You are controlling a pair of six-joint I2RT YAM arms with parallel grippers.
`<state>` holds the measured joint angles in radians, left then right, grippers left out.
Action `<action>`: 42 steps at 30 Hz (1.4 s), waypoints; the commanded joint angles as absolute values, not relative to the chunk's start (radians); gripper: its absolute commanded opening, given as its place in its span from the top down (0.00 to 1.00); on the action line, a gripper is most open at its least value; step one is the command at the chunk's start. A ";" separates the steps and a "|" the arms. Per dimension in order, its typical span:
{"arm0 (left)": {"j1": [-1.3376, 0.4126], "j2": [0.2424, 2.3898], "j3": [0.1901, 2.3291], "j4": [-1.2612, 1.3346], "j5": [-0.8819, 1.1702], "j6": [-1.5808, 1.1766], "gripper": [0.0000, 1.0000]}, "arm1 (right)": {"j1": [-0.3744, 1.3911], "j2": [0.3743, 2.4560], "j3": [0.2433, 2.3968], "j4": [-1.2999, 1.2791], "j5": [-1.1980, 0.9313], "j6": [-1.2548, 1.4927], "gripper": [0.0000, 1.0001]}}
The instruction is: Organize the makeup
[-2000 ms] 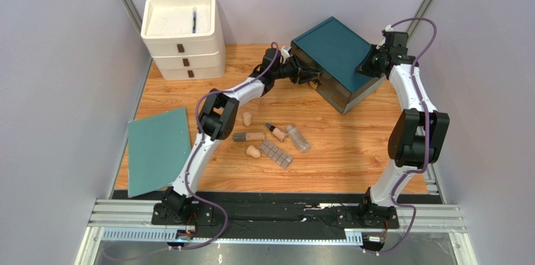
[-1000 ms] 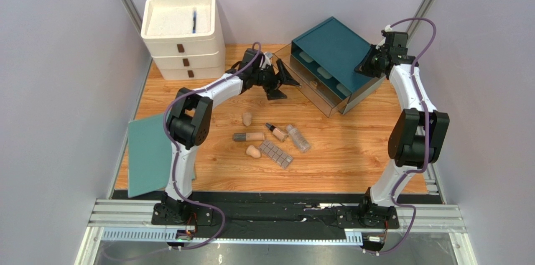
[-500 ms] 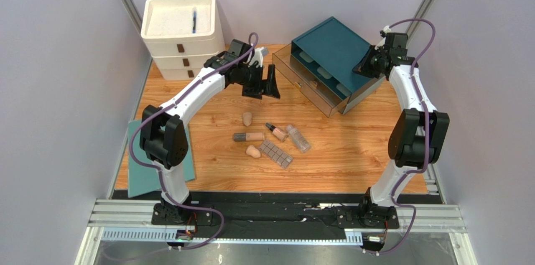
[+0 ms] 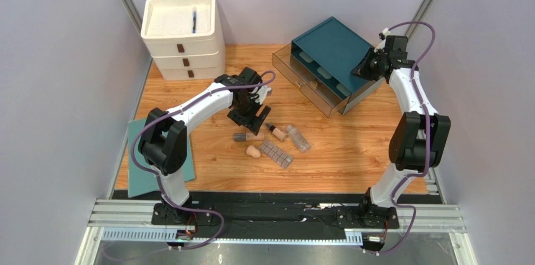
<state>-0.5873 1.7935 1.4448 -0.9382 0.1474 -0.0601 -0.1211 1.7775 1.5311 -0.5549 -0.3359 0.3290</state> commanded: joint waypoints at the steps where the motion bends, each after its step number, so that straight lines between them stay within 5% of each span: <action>1: -0.606 1.769 1.427 -0.948 0.081 0.037 0.17 | -0.118 1.784 1.463 -0.686 -0.314 0.310 1.00; 21: -0.653 1.968 1.428 -0.874 0.056 0.028 0.28 | -0.118 1.766 1.443 -0.698 -0.313 0.296 1.00; 24: -0.658 2.008 1.442 -0.874 0.011 0.006 0.36 | -0.118 1.766 1.443 -0.696 -0.318 0.295 1.00; 30: -0.675 2.025 1.451 -0.870 -0.047 -0.021 0.77 | -0.118 1.767 1.442 -0.698 -0.322 0.296 1.00; 35: -0.681 1.927 1.394 -0.825 -0.064 -0.018 0.97 | -0.118 1.767 1.439 -0.695 -0.324 0.290 1.00; 42: -0.680 1.711 1.443 -0.816 -0.061 -0.034 1.00 | -0.118 1.781 1.454 -0.693 -0.331 0.290 1.00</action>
<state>-0.6746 1.8771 1.3792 -0.8509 -0.0513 -0.0162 -0.1211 1.7428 1.4853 -0.5442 -0.3527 0.3241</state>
